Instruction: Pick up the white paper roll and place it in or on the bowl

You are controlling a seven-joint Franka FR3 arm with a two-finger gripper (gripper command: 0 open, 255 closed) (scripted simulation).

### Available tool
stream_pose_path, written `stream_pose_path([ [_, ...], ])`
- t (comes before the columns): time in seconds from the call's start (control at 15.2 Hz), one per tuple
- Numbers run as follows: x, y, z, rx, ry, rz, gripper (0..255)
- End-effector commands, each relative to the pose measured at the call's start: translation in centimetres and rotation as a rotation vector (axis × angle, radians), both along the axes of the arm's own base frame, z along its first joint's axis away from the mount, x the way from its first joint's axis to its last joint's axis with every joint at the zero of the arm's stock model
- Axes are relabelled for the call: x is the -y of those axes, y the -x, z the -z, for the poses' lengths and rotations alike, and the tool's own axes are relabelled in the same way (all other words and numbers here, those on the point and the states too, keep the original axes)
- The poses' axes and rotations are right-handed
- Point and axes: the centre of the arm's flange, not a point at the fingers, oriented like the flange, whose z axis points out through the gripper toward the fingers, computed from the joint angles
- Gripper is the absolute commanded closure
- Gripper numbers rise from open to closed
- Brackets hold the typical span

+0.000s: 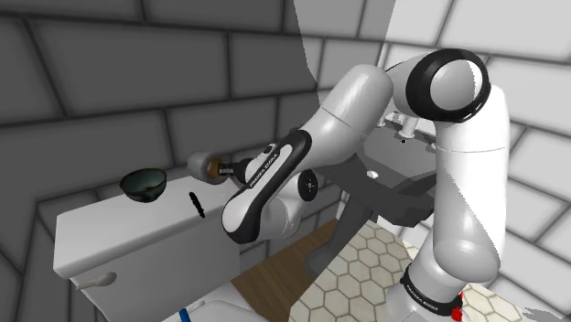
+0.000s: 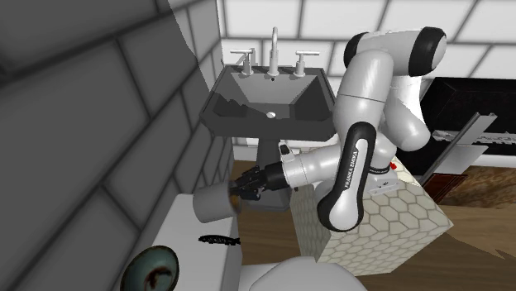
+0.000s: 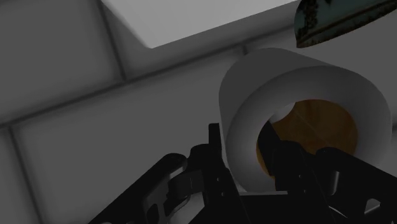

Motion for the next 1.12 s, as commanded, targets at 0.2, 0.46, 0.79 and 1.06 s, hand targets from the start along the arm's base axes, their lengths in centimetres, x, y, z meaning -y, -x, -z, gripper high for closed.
stream_pose_path([
  [0.2, -0.1, 0.1, -2.6, 0.000, 0.000, 0.000, 255],
  [0.46, -2.8, -2.8, -2.7, 0.000, 0.000, 0.000, 255],
  [0.79, -7.3, -7.7, -2.3, 0.000, 0.000, 0.000, 255],
  [1.06, -10.9, -11.5, -2.0, 0.000, 0.000, 0.000, 255],
])
